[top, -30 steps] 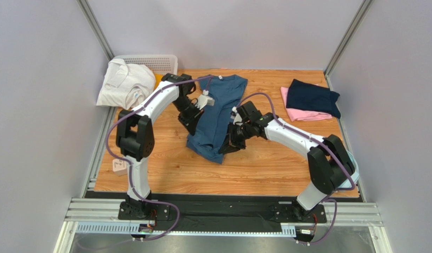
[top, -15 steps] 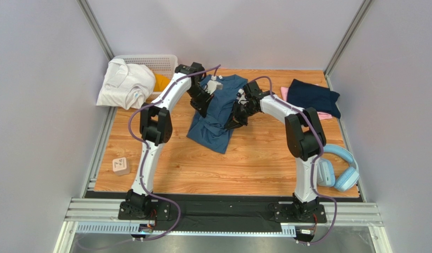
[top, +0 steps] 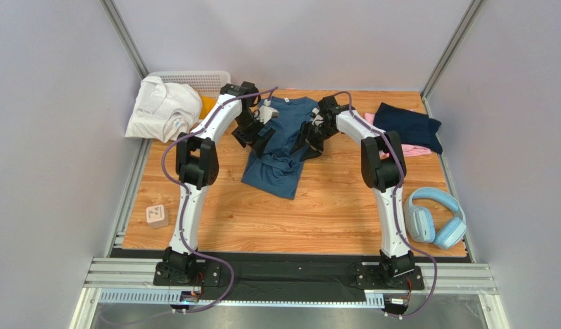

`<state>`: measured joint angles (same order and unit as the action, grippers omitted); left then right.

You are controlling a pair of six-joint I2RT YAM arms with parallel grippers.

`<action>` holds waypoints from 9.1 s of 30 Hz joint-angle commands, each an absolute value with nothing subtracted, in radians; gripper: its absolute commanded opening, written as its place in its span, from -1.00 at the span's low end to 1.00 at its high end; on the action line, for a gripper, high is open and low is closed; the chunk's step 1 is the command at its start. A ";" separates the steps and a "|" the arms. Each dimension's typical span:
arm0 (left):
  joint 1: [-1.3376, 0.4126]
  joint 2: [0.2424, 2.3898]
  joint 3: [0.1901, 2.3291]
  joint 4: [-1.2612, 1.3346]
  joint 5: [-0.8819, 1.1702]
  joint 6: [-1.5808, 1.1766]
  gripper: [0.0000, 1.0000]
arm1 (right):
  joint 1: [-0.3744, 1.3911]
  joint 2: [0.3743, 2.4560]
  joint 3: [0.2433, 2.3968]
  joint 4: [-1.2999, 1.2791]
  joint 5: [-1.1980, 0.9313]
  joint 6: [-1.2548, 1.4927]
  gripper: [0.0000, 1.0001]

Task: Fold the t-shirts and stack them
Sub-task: Fold the folded rectangular tshirt in 1/3 of the way, then grab one side of the 2/3 rectangular tshirt with both arms

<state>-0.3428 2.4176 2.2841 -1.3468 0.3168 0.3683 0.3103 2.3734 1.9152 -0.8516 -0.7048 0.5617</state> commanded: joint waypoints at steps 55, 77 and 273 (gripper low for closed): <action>-0.334 1.917 1.411 -0.721 0.696 0.443 0.99 | 0.376 2.486 2.181 -0.940 -0.641 0.480 0.05; -0.359 1.965 1.609 -0.776 0.684 0.393 0.99 | 0.364 2.297 2.005 -0.738 -0.832 0.533 0.07; -0.345 2.272 1.732 -0.834 0.265 0.124 0.82 | 0.391 2.089 1.413 -0.509 -0.469 0.620 -0.05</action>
